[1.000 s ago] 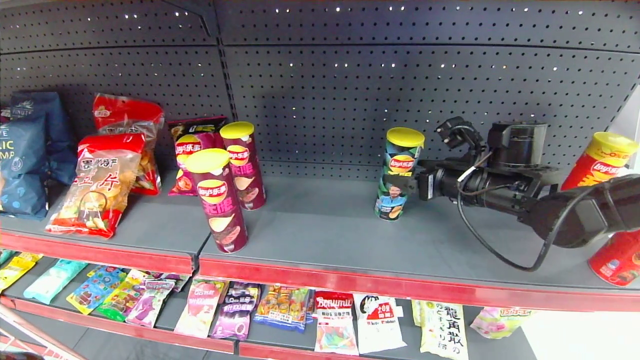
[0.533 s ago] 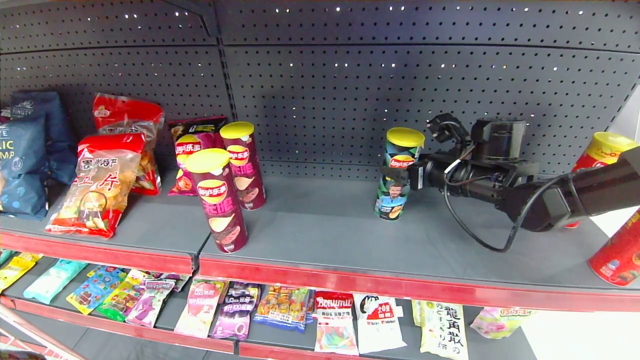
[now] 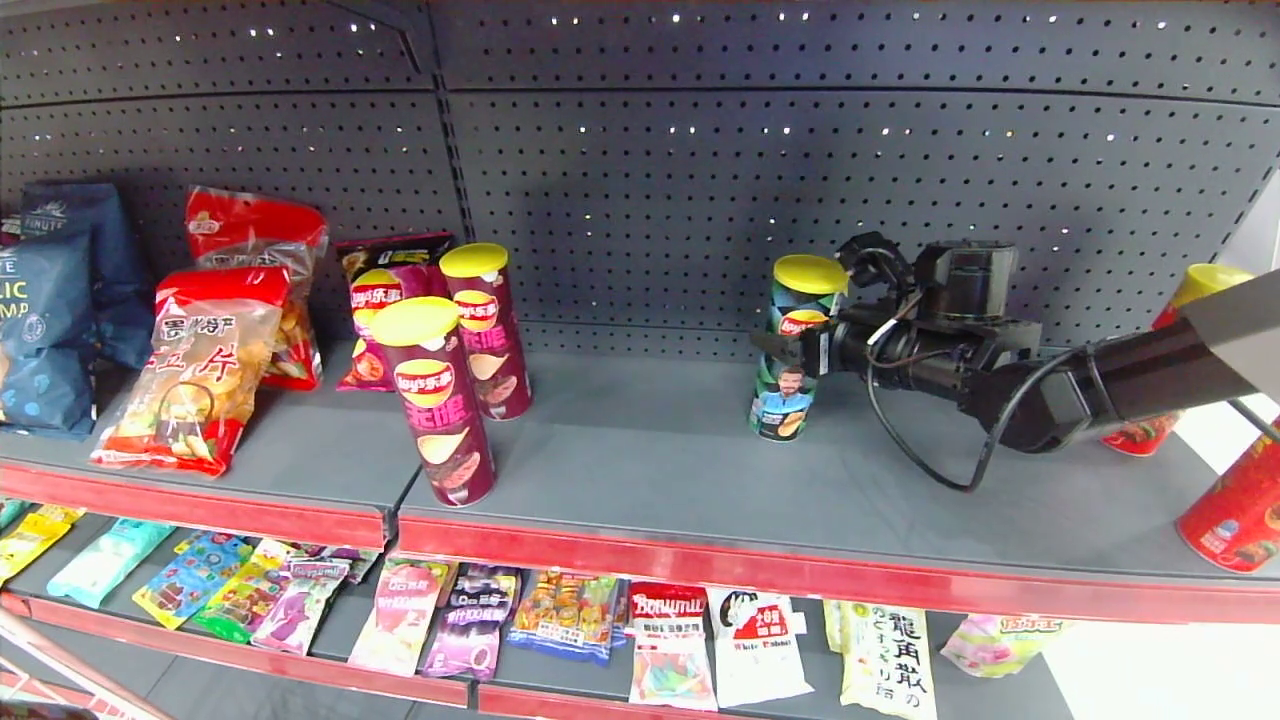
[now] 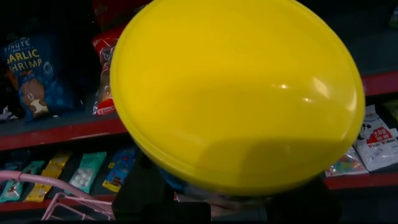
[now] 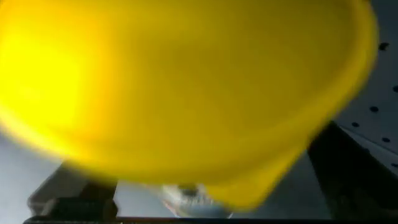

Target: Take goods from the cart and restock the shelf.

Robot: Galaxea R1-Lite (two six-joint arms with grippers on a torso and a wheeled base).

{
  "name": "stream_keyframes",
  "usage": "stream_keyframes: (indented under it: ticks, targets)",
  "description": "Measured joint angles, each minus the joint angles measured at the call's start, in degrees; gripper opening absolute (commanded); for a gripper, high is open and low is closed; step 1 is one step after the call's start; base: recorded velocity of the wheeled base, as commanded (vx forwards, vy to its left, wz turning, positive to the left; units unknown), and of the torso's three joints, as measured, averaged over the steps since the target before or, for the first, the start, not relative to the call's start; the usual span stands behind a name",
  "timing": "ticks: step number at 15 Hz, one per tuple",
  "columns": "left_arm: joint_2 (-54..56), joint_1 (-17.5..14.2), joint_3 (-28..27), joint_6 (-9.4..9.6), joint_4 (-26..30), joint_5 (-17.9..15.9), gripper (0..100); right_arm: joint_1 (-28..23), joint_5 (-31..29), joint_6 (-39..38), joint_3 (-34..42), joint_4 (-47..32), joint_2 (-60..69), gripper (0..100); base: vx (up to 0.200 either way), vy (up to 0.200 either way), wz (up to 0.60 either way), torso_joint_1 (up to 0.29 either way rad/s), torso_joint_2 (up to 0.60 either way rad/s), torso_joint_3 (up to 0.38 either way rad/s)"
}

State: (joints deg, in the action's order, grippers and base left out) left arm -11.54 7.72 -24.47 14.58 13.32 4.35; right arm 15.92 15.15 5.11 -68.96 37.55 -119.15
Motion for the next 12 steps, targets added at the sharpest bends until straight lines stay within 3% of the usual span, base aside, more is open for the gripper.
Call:
stream_keyframes:
  ticks: [6, 12]
  targets:
    - [0.1, 0.0, 0.9, 0.0, 0.0, 0.0, 0, 0.2, -0.4, 0.1, 0.8, -0.5, 1.1, 0, 0.0, 0.0, 0.0, 0.0, 0.0, 0.0]
    - [0.5, 0.0, 1.0, 0.0, 0.0, -0.1, 0, 3.8, -5.0, 0.2, 14.0, -0.5, 12.9, 0, 0.0, 0.0, 0.0, 0.0, 0.0, 0.0]
